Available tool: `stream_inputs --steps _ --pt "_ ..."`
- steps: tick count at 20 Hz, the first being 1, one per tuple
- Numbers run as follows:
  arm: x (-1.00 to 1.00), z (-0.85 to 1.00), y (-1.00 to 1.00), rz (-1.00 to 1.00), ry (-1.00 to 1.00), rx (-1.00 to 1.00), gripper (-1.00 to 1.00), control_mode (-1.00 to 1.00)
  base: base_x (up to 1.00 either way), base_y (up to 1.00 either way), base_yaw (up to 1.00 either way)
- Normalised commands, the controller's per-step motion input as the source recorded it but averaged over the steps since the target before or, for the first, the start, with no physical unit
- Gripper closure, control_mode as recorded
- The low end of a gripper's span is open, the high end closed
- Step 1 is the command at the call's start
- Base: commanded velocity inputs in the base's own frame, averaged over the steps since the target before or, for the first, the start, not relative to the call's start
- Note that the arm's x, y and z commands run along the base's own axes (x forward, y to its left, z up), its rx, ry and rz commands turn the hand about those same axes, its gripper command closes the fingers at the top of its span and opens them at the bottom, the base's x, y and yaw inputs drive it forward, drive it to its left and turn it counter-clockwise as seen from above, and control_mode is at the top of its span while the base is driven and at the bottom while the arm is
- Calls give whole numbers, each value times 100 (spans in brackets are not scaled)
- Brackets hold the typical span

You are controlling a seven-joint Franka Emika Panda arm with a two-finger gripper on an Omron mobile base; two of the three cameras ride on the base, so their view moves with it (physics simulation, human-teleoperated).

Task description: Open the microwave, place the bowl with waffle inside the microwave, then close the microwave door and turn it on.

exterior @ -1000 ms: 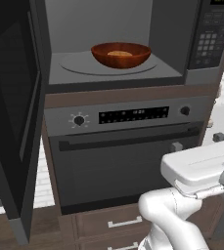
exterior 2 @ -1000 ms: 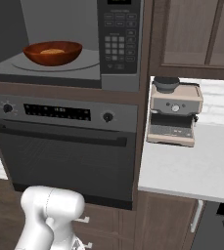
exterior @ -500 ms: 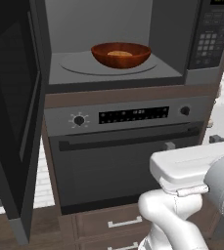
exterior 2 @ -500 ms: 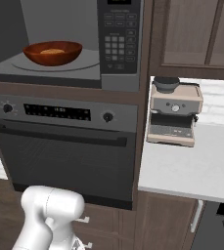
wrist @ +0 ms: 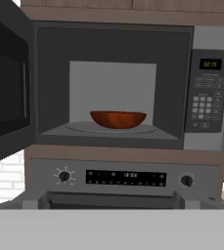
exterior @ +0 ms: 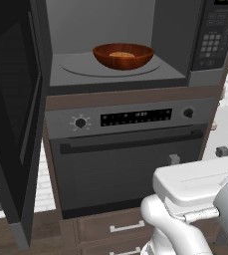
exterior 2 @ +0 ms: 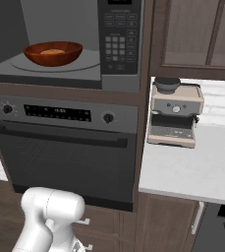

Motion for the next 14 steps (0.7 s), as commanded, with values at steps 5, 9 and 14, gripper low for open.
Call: stream_inputs --steps 5,9,14 --pt "-32 0 0 7 -4 1 -100 -100 0 0 0" --pt "-25 0 1 0 0 0 -100 -100 0 0 0" --pt "-24 0 0 0 0 0 -100 -100 0 0 0"
